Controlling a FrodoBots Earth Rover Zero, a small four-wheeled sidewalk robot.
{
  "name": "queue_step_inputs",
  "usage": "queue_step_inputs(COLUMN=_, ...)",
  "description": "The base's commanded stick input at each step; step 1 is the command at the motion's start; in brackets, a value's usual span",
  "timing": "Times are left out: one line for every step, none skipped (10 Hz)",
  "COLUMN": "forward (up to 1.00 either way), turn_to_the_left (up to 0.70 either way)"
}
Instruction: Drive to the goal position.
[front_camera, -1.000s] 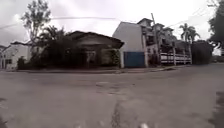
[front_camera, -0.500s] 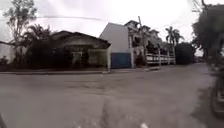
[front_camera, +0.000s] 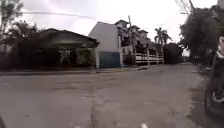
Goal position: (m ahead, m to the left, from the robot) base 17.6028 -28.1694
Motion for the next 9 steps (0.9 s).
queue_step_inputs(forward=0.70, turn_to_the_left=0.27)
queue_step_inputs(forward=0.70, turn_to_the_left=0.27)
queue_step_inputs(forward=0.70, turn_to_the_left=0.27)
queue_step_inputs(forward=0.70, turn_to_the_left=0.27)
queue_step_inputs(forward=0.70, turn_to_the_left=0.27)
queue_step_inputs(forward=0.70, turn_to_the_left=0.03)
queue_step_inputs(forward=0.70, turn_to_the_left=0.00)
queue_step_inputs(forward=0.70, turn_to_the_left=-0.18)
queue_step_inputs(forward=0.70, turn_to_the_left=-0.27)
